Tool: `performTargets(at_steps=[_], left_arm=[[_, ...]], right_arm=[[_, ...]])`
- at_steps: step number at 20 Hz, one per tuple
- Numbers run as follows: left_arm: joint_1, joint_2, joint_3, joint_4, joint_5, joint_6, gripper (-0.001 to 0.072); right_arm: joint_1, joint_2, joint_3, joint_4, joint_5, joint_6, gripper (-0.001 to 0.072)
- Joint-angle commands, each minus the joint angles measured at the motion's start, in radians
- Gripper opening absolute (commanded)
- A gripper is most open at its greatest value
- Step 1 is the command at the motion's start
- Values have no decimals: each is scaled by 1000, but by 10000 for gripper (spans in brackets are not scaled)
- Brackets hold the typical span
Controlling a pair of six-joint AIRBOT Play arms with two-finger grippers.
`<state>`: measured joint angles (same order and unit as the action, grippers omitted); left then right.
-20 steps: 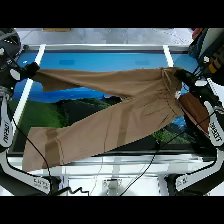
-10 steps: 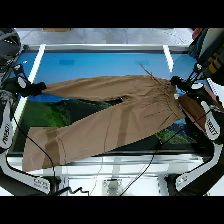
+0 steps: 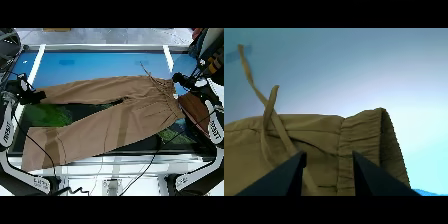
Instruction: Fold the clothes and pants, and hang the long-sleeved shirts on hangers.
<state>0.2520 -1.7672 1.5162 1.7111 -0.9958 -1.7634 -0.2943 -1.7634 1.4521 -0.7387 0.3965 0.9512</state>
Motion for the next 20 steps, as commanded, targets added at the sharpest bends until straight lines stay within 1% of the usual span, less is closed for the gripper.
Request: performTargets(at_steps=[1,2,3,6,8,9,11,13,14,15,17,19,20], left_arm=[[1,-18,0,16,-39,-3,164],[1,-17,0,16,-38,-3,492],[1,-14,2,16,-38,-3,711],[-2,15,2,13,-47,-3,701],[-1,57,3,13,-82,-2,700],[5,82,3,12,-104,13,699],[26,139,3,5,-159,88,698],[64,194,3,3,-250,156,695],[94,215,3,-14,-307,190,673],[132,229,2,-49,-371,212,671],[213,245,-14,-147,-474,253,639],[278,270,-72,-236,-488,288,639],[306,293,-123,-259,-459,314,640]], right_arm=[[0,32,0,-104,81,2,359],[0,37,0,-122,105,2,359],[0,43,0,-138,125,1,360],[-11,60,0,-159,185,10,360],[-40,76,0,-161,234,65,360],[-63,87,0,-161,266,91,360],[-127,111,0,-164,371,112,358],[-201,129,0,-184,537,111,357],[-238,133,0,-202,617,109,357],[-276,134,0,-220,681,102,357],[-347,134,0,-222,779,103,355],[-398,134,0,-217,875,103,351],[-417,134,0,-217,921,103,350]])
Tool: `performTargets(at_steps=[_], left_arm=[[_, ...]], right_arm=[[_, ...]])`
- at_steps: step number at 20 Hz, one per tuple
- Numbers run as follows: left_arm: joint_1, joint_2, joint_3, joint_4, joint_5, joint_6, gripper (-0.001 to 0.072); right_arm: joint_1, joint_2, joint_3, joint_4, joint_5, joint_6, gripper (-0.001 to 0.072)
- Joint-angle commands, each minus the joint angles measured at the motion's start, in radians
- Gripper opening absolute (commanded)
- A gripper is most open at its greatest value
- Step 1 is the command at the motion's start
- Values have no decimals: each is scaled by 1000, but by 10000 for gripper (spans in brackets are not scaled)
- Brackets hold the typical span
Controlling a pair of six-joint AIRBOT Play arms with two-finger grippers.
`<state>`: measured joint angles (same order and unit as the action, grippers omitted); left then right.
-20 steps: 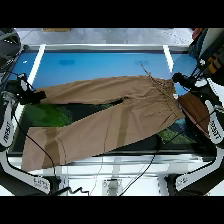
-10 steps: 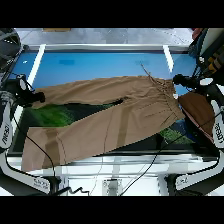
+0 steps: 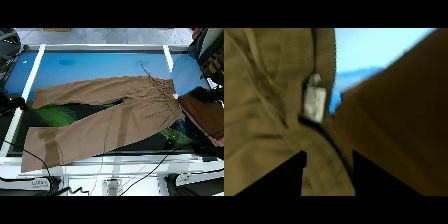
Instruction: Fold the clothes and pants, and hang the long-sleeved shirts on hangers.
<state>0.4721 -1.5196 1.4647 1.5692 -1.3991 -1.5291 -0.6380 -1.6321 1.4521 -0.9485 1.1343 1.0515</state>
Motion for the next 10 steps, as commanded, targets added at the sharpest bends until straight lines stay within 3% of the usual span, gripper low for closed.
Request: performTargets(at_steps=[1,7,10], left_arm=[[105,71,-128,-120,-13,107,640],[161,105,-430,-256,276,362,639],[160,53,-481,-269,319,443,640]], right_arm=[[-87,3,0,-7,222,2,350],[-97,3,0,61,453,26,349],[-97,3,0,85,505,76,350]])
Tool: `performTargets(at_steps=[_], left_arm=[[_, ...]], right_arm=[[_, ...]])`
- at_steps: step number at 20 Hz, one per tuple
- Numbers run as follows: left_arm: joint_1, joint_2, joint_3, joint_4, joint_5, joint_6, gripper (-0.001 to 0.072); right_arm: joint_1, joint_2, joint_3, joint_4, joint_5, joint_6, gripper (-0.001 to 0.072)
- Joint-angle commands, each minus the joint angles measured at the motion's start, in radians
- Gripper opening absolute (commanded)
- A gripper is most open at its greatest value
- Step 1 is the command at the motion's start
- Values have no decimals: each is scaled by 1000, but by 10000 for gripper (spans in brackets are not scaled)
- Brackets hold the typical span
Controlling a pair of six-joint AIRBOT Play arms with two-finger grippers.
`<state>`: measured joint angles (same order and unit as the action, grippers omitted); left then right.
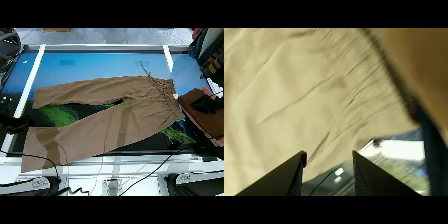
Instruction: Fold the clothes and pants, and hang the long-sleeved shirts on hangers.
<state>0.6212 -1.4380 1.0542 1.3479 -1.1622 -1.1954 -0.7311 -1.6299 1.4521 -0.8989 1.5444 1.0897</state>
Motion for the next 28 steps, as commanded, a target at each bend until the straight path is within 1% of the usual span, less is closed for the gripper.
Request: performTargets(at_steps=[1,4,5,6,7,8,9,10,13,14,16,19,20,21,23,24,25,26,28], left_arm=[[11,-48,-71,-47,92,113,639],[10,-77,-72,-45,162,113,632],[4,-79,-72,-48,182,112,527],[-4,-79,-72,-49,199,112,440],[-15,-79,-72,-48,215,112,328],[-27,-79,-72,-48,229,112,182],[-40,-79,-72,-48,243,112,66],[-54,-79,-72,-48,262,112,20],[-80,-79,-72,-48,323,109,17],[-85,-77,-72,-48,358,80,17],[-84,-76,-64,-48,441,-24,16],[-84,-77,-60,-48,570,-118,16],[-87,-78,-60,-48,614,-153,16],[-89,-78,-60,-48,660,-178,15],[-105,-78,-60,-47,749,-186,15],[-116,-78,-60,-47,792,-185,15],[-130,-78,-60,-44,836,-185,15],[-145,-78,-60,-35,876,-185,15],[-169,-85,-60,-5,942,-185,15]], right_arm=[[-3,1,0,35,100,56,349],[10,1,0,39,125,73,349],[22,1,0,39,124,73,350],[40,1,0,38,121,72,350],[60,1,0,38,111,72,349],[80,1,0,38,97,70,350],[101,1,0,38,79,70,349],[121,1,0,37,62,69,349],[169,1,0,38,21,69,349],[180,1,0,38,13,69,349],[198,1,0,37,3,70,348],[214,1,0,33,-1,69,347],[215,1,0,26,-1,69,328],[214,1,0,24,-5,69,325],[215,1,0,15,-31,70,316],[215,1,0,16,-49,70,295],[215,1,0,15,-67,70,194],[215,1,0,16,-79,70,163],[215,1,0,15,-87,70,161]])
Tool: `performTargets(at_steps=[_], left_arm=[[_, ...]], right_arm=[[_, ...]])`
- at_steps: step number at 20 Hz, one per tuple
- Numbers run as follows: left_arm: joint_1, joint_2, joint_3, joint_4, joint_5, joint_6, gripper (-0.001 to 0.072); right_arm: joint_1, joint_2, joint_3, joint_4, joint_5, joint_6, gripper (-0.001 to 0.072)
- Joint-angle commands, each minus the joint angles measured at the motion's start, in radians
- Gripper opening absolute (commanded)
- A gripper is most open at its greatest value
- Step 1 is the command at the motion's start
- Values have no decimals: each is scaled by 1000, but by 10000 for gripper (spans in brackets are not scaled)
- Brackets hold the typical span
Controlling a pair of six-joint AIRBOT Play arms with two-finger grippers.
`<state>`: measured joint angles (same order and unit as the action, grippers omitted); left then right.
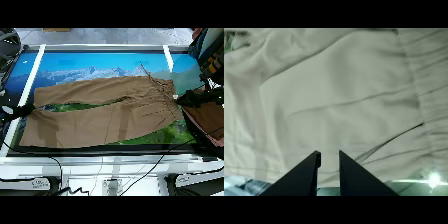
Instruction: Fold the clothes and pants, and hang the long-sleeved shirts on hangers.
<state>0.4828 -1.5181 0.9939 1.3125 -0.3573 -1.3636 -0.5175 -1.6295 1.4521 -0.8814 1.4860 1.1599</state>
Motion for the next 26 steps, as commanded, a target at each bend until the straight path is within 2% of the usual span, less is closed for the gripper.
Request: performTargets(at_steps=[1,5,6,7,11,14,15,16,17,18,19,20,21,23,26], left_arm=[[-36,-10,2,42,163,-17,15],[-36,-35,57,45,171,-18,15],[-36,-34,78,45,179,-18,15],[-37,-34,103,44,178,-18,15],[-47,-29,186,44,110,-18,17],[-48,26,194,49,-24,-17,19],[-42,55,194,50,-72,-16,53],[-32,91,194,50,-126,-16,252],[-22,129,194,59,-193,-16,486],[-14,171,194,95,-275,-16,631],[-7,205,193,135,-352,-16,642],[6,239,191,177,-422,-17,642],[26,274,178,213,-464,-17,642],[93,327,128,269,-528,-21,640],[235,370,34,234,-643,-21,640]], right_arm=[[1,0,0,-2,-31,0,161],[1,0,0,-6,-32,0,161],[1,0,0,-12,-40,-2,140],[1,0,0,-15,-55,-9,34],[6,80,-66,-35,-200,-9,29],[4,238,-216,-150,-334,-8,30],[-3,297,-283,-174,-363,-8,30],[-17,358,-360,-198,-384,-8,30],[-34,415,-438,-218,-396,-8,31],[-53,458,-509,-226,-413,4,58],[-72,488,-575,-224,-438,23,201],[-92,506,-631,-225,-475,55,419],[-111,509,-671,-221,-515,92,461],[-137,495,-731,-192,-600,135,461],[-143,417,-752,-79,-644,130,499]])
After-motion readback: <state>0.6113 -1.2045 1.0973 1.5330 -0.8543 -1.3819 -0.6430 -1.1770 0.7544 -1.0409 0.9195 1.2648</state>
